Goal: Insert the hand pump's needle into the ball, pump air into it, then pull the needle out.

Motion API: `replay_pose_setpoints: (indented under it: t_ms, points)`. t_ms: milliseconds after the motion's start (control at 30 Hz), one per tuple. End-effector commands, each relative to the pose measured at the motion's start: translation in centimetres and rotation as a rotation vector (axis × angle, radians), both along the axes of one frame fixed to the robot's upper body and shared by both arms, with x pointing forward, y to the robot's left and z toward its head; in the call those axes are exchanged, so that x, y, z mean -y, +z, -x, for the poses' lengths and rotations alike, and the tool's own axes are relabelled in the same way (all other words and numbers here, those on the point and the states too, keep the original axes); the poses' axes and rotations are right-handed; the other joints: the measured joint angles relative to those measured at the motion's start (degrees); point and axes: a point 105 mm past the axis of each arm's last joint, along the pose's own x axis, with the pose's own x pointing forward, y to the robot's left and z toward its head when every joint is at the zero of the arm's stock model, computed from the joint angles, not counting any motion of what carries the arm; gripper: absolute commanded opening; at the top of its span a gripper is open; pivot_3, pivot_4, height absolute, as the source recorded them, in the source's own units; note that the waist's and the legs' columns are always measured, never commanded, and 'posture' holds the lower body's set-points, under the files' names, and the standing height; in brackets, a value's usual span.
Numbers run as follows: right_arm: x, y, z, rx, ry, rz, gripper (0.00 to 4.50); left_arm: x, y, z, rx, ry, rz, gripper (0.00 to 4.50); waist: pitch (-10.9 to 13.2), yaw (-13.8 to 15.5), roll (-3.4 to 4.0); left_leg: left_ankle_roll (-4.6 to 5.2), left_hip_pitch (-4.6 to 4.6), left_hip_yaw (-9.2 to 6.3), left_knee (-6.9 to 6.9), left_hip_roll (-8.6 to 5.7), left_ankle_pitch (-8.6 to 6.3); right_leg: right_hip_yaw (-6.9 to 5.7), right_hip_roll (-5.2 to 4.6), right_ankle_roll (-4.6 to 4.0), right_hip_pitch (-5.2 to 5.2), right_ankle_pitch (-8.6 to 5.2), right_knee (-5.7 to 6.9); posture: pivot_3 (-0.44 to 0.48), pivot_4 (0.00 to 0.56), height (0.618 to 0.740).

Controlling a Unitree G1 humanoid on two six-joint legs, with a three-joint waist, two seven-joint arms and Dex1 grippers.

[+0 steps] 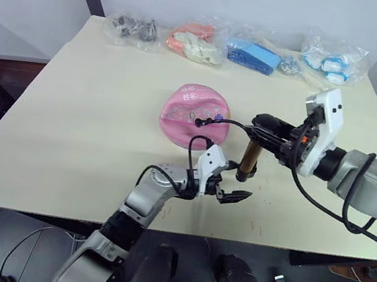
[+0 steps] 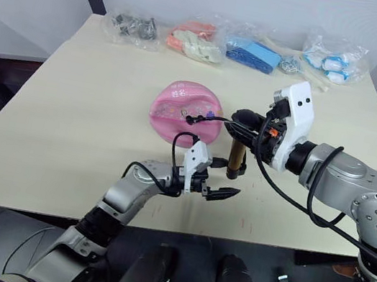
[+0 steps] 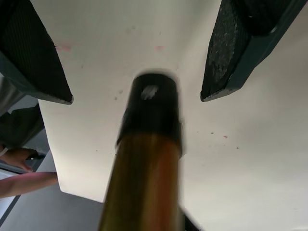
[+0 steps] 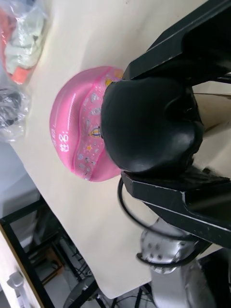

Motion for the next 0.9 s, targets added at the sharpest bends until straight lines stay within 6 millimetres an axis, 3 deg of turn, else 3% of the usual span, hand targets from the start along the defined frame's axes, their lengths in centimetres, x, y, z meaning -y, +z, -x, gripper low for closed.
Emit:
replay_pose_setpoints:
  t_ms: [33, 67, 167, 333, 367, 700, 900]
  points:
    - [-0.5, 1.1, 0.5, 0.045, 0.012, -0.014, 1.74, 0.6, 1.3, -0.5, 0.061, 0.0, 0.026, 4.5, 0.0, -0.04, 0.0, 0.0, 0.0, 0.0, 0.0, 0.0, 0.0, 0.0, 0.0, 0.0, 0.0, 0.0, 0.0, 0.0, 0.15, 0.74]
    - [-0.5, 1.1, 0.5, 0.044, 0.011, -0.014, 1.74, 0.6, 1.3, -0.5, 0.064, -0.001, 0.028, 4.5, 0.0, -0.06, 0.0, 0.0, 0.01, 0.0, 0.0, 0.0, 0.0, 0.0, 0.0, 0.0, 0.0, 0.0, 0.0, 0.0, 0.15, 0.74]
    - [-0.6, 1.0, 0.4, 0.041, 0.009, -0.015, 1.74, 0.6, 1.3, -0.6, 0.07, -0.002, 0.029, 3.7, 0.0, -0.05, 0.0, 0.0, 0.01, 0.0, 0.0, 0.0, 0.0, 0.0, 0.01, 0.0, 0.0, -0.01, 0.01, 0.0, 0.15, 0.74]
    - [-0.7, 1.1, 0.5, 0.04, 0.01, -0.02, 1.74, 0.7, 1.2, -0.7, 0.088, -0.014, 0.017, 1.25, 0.0, -0.05, 0.0, 0.0, 0.0, 0.0, 0.0, 0.0, 0.0, 0.0, 0.0, 0.01, 0.0, -0.01, 0.0, 0.0, 0.15, 0.74]
    - [-0.7, 1.1, 0.5, 0.04, 0.01, -0.023, 1.74, 0.7, 1.1, -0.7, 0.091, -0.014, 0.014, 1.1, 0.0, -0.05, 0.0, 0.0, 0.0, 0.0, 0.0, 0.0, 0.0, 0.0, 0.0, 0.01, 0.0, -0.01, 0.0, 0.0, 0.15, 0.74]
    - [-0.5, 1.0, 0.3, 0.038, 0.005, -0.016, 1.74, 0.6, 0.4, -1.4, 0.142, -0.017, -0.022, 1.1, 0.0, -0.06, 0.0, 0.0, 0.0, 0.0, 0.0, 0.0, 0.0, -0.01, 0.0, 0.0, 0.0, -0.02, -0.01, 0.0, 0.15, 0.74]
    - [0.3, -0.9, 0.1, 0.042, 0.014, 0.063, 1.74, 1.0, -1.1, -2.8, 0.182, -0.004, -0.073, 1.1, 0.0, 0.13, 0.0, 0.0, -0.01, 0.0, 0.0, -0.02, 0.0, -0.02, -0.01, 0.02, 0.0, -0.01, -0.02, 0.0, 0.15, 0.74]
